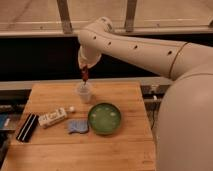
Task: Place the pepper in the ceramic cup
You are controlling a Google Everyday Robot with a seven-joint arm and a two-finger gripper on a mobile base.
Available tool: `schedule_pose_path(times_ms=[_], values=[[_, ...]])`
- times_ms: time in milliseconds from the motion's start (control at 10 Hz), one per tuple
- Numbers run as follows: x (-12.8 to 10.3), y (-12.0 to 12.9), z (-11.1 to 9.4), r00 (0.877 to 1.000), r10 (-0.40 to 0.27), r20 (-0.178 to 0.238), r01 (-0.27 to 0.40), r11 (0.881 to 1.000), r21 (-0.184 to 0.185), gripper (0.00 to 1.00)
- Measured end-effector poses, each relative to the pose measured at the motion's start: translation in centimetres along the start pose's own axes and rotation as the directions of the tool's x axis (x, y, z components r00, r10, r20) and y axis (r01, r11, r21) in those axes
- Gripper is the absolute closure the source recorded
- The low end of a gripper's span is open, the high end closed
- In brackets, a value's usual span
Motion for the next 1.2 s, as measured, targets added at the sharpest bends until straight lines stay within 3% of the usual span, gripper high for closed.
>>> schedule_pose_path(times_ms=[200,600,1200], values=[[0.2,-0.4,1.6,1.000,0.000,-0.025,0.001,1.000,0.008,1.00],[-0.1,-0.7,1.8,0.999,-0.011,-0.035,0.012,0.999,0.030,1.00],[0.1,-1.7,3.1,0.999,0.002,-0.039,-0.001,1.000,0.030,1.00]])
